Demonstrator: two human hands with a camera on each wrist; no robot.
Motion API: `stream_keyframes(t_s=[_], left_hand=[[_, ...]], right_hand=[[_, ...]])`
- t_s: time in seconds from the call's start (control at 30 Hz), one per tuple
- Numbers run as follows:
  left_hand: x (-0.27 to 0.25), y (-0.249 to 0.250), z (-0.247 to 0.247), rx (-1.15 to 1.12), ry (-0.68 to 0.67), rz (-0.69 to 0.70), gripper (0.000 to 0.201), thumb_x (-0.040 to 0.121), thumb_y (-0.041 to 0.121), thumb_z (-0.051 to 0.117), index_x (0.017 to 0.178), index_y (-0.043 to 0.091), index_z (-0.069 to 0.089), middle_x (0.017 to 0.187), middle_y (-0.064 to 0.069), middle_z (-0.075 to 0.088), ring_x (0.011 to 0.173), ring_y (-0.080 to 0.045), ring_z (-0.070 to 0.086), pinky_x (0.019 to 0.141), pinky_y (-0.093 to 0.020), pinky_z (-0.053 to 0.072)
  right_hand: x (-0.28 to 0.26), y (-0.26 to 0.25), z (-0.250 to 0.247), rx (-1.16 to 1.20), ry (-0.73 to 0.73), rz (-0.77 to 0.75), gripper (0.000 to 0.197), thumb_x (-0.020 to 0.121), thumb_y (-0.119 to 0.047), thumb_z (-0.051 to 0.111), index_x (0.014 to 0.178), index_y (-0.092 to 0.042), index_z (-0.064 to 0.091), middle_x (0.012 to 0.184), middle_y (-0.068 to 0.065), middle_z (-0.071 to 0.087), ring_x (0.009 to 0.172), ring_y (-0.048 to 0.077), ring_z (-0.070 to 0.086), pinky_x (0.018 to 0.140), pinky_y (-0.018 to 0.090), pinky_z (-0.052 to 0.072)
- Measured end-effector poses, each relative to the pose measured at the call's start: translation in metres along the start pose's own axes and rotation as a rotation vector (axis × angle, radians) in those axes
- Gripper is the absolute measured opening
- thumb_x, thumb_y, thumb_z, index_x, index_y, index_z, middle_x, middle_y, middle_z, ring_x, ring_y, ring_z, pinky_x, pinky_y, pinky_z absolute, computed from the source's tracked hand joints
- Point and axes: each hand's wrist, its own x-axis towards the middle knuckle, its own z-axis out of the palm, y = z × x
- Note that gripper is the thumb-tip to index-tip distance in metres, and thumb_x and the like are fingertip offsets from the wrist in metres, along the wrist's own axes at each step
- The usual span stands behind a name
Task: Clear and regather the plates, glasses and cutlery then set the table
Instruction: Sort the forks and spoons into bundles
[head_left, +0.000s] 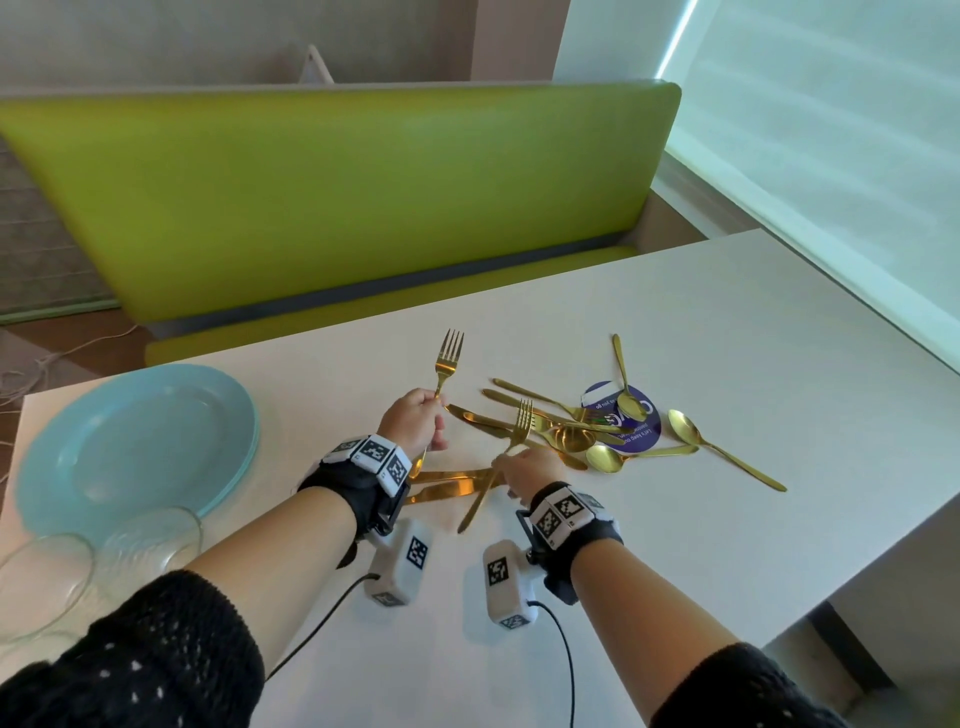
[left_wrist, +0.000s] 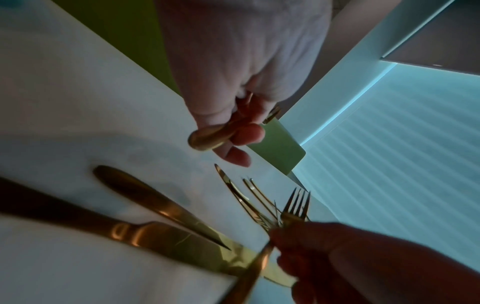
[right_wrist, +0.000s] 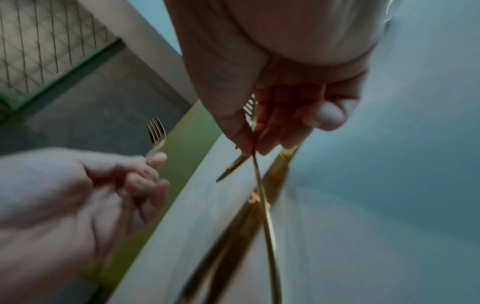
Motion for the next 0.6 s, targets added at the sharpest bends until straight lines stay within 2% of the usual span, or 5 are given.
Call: stream_keyframes(t_s=[0.17,0.27,0.37,0.5,0.6], left_hand=[[-0.003,0.000,0.006,-0.100,-0.105,-0.065,0.018,0.097,0.011,0.039,0.086,0.010,0.054,0.080,-0.009,0.056,0.065,-0.022,0.057,0.066,-0.035,0.053],[-0.007,0.002,0.009,-0.097,-0.215,-0.085,0.016,0.098,0.010,0.038,0.094,0.007,0.054,0.088,-0.011,0.060,0.071,-0.024,0.062,0.065,-0.032,0.051],[-0.010,0.003,0.014,-0.130,-0.292,-0.098,0.019,0.099,0.010,0.037,0.105,0.003,0.054,0.089,-0.013,0.064,0.068,-0.026,0.065,0.063,-0.032,0.054],[-0.015,0.002,0.019,-0.112,-0.314,-0.094,0.018,0.100,0.013,0.036,0.100,0.010,0.053,0.088,-0.012,0.063,0.063,-0.026,0.064,0.060,-0.031,0.053],[-0.015,0.001,0.022,-0.068,-0.299,-0.081,0.022,0.100,0.013,0.031,0.108,0.011,0.051,0.083,-0.009,0.062,0.057,-0.020,0.060,0.055,-0.028,0.047]], right_hand=[[-0.007,-0.024,-0.018,0.215,-0.124,-0.203,0.026,0.087,-0.025,0.066,0.063,-0.017,0.061,0.061,-0.006,0.060,0.051,0.007,0.050,0.048,0.017,0.041],[-0.007,-0.033,-0.022,0.203,-0.183,-0.250,0.027,0.087,-0.023,0.066,0.062,-0.016,0.060,0.060,-0.005,0.060,0.050,0.008,0.048,0.049,0.019,0.039],[-0.003,-0.036,-0.020,0.192,-0.211,-0.253,0.026,0.086,-0.026,0.067,0.063,-0.017,0.061,0.063,-0.004,0.061,0.051,0.008,0.048,0.051,0.020,0.039],[0.002,-0.034,-0.016,0.165,-0.213,-0.234,0.030,0.088,-0.030,0.065,0.061,-0.018,0.060,0.063,0.001,0.058,0.052,0.012,0.046,0.052,0.022,0.039],[0.004,-0.033,-0.015,0.148,-0.198,-0.239,0.032,0.088,-0.032,0.064,0.060,-0.018,0.058,0.065,0.002,0.057,0.052,0.011,0.046,0.050,0.021,0.039]])
